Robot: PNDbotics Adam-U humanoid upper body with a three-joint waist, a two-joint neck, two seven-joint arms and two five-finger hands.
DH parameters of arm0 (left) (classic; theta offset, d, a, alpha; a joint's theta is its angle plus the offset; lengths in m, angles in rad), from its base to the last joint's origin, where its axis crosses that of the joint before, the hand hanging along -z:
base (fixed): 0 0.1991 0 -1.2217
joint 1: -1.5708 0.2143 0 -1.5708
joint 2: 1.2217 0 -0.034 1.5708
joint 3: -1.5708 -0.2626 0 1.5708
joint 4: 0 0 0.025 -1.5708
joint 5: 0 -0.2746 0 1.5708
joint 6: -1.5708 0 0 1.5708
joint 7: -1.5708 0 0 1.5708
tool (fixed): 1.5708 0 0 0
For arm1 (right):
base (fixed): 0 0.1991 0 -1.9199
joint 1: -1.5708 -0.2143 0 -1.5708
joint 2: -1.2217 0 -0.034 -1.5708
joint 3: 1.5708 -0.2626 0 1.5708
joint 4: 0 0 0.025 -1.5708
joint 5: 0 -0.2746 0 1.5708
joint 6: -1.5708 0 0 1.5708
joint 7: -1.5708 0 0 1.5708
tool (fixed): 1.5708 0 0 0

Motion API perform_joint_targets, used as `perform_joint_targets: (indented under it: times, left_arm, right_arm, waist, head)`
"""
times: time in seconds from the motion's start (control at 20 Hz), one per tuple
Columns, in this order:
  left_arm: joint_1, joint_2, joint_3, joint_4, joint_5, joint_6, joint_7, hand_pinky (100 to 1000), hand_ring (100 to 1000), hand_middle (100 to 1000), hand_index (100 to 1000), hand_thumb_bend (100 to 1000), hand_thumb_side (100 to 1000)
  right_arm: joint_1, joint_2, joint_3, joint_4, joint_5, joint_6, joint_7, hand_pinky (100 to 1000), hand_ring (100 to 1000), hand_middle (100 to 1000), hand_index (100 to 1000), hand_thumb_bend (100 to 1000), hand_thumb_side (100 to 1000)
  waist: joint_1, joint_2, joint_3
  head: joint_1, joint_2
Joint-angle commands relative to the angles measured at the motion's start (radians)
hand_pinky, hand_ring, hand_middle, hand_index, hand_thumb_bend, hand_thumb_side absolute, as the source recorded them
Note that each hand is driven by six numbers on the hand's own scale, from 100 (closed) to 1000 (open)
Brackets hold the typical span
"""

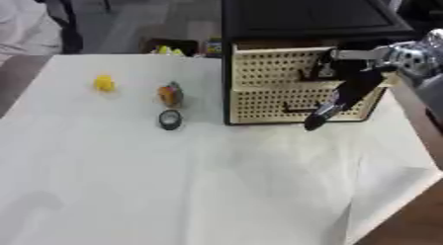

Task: Pick up objects from table and place into drawer.

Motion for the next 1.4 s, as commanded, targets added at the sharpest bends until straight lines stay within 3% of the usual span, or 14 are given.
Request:
perform_joint_targets:
  times: [0.05, 1.4]
  left_arm:
    - [-0.004, 0.012, 0.011, -0.013, -0.004, 0.003, 0.000, 395, 495, 507, 713, 100, 984]
    - [-0.005, 0.014, 0.013, -0.013, -0.002, 0.004, 0.004, 397, 494, 508, 713, 100, 982]
  right_arm:
    - [-0.016, -0.020, -0.006, 0.005, 0.015, -0.003, 0.001, 100, 100, 100, 790, 1000, 600]
    - [0.015, -0.043, -0.025, -0.006, 0.083, -0.030, -0.027, 100, 100, 100, 775, 1000, 649]
  waist:
    - [-0.001, -0.012, 0.002]
    - [-0.003, -0.016, -0.005]
  head:
    - [-0.003, -0.011]
    - [-0.001, -0.021]
